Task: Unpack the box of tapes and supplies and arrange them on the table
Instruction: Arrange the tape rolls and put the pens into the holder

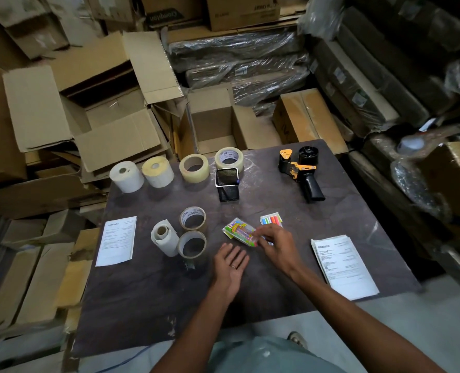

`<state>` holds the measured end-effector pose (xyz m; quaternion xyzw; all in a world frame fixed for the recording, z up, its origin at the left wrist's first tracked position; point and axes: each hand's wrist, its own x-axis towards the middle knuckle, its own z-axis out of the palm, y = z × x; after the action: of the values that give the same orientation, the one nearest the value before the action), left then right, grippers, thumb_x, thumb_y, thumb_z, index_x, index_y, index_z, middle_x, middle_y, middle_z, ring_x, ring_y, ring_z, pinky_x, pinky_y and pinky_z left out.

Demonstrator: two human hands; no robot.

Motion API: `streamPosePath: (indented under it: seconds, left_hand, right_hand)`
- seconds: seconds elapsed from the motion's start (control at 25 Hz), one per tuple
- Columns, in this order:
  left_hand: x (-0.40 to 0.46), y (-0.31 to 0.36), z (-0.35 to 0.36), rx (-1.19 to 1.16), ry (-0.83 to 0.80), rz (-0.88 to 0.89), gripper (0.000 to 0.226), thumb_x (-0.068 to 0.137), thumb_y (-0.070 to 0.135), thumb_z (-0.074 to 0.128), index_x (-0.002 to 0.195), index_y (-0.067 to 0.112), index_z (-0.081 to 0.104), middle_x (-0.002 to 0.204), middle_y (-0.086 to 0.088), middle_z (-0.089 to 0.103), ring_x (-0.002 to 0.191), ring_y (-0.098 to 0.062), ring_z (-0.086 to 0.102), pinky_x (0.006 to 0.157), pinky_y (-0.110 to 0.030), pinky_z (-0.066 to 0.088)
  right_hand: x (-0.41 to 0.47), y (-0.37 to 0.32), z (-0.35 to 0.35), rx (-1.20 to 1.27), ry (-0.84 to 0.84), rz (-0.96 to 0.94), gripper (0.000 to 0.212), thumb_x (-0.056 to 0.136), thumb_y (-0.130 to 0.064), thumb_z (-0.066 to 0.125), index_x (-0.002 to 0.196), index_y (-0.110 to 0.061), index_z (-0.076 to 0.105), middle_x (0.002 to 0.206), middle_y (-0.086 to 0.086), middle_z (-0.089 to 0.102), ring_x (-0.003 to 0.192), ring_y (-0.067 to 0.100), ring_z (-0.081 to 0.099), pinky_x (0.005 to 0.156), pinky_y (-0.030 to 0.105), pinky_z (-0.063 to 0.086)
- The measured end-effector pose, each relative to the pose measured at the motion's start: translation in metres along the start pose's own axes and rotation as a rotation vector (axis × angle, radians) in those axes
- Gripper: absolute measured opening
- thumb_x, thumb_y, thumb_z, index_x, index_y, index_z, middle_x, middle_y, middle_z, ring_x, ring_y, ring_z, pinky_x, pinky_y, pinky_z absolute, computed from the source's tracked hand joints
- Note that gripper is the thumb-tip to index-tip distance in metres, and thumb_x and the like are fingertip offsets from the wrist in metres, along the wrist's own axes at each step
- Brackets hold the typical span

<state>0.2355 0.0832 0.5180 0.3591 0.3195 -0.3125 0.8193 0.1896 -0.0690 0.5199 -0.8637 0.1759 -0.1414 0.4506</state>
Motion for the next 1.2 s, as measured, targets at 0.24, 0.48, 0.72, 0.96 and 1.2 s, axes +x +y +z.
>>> streamPosePath:
  seconds: [0.24, 0.48, 0.72, 0.96, 1.2]
  left_hand:
    - [-0.019, 0.002, 0.029, 0.111, -0.21, 0.141, 0.041, 0.1, 0.003, 0.045, 0.133, 0.027, 0.053, 0.12, -0.017, 0.067, 0.102, -0.032, 0.068, 0.082, -0.04, 0.057]
    - [-0.016, 0.007, 0.035, 0.251, -0.279, 0.149, 0.037, 0.099, 0.002, 0.048, 0.132, 0.012, 0.06, 0.101, -0.01, 0.07, 0.087, -0.02, 0.064, 0.072, -0.03, 0.058]
    - [-0.008, 0.012, 0.037, 0.365, -0.268, 0.273, 0.039, 0.094, -0.011, 0.046, 0.13, -0.002, 0.059, 0.123, -0.025, 0.063, 0.095, -0.023, 0.068, 0.073, -0.03, 0.06]
    - [-0.004, 0.013, 0.036, 0.502, -0.262, 0.495, 0.036, 0.093, -0.004, 0.059, 0.124, 0.012, 0.068, 0.123, -0.013, 0.068, 0.104, -0.024, 0.068, 0.093, -0.044, 0.056]
    - [0.0, 0.021, 0.035, 0.686, -0.215, 0.662, 0.034, 0.09, 0.008, 0.066, 0.118, 0.026, 0.073, 0.126, -0.012, 0.068, 0.11, -0.024, 0.063, 0.097, -0.047, 0.048]
  right_hand:
    - [-0.019, -0.014, -0.007, 0.21, 0.097, 0.043, 0.022, 0.085, 0.005, 0.071, 0.096, -0.011, 0.08, 0.106, -0.001, 0.072, 0.098, 0.003, 0.069, 0.083, 0.014, 0.055]
    - [-0.029, -0.02, -0.009, 0.276, 0.071, -0.006, 0.028, 0.083, 0.008, 0.069, 0.094, -0.015, 0.081, 0.108, -0.003, 0.07, 0.103, 0.008, 0.069, 0.083, 0.023, 0.059]
    - [-0.026, -0.027, -0.014, 0.31, 0.13, 0.026, 0.021, 0.083, -0.006, 0.077, 0.096, -0.021, 0.08, 0.105, -0.011, 0.074, 0.104, 0.006, 0.069, 0.083, 0.024, 0.057]
    - [-0.022, -0.031, -0.003, 0.747, 0.189, 0.378, 0.024, 0.083, -0.012, 0.081, 0.105, -0.012, 0.071, 0.093, 0.005, 0.076, 0.087, 0.021, 0.072, 0.079, 0.033, 0.06]
    - [-0.02, -0.047, -0.008, 1.339, 0.094, 0.895, 0.01, 0.096, -0.015, 0.06, 0.1, -0.01, 0.068, 0.086, 0.005, 0.073, 0.082, 0.017, 0.068, 0.064, 0.024, 0.059]
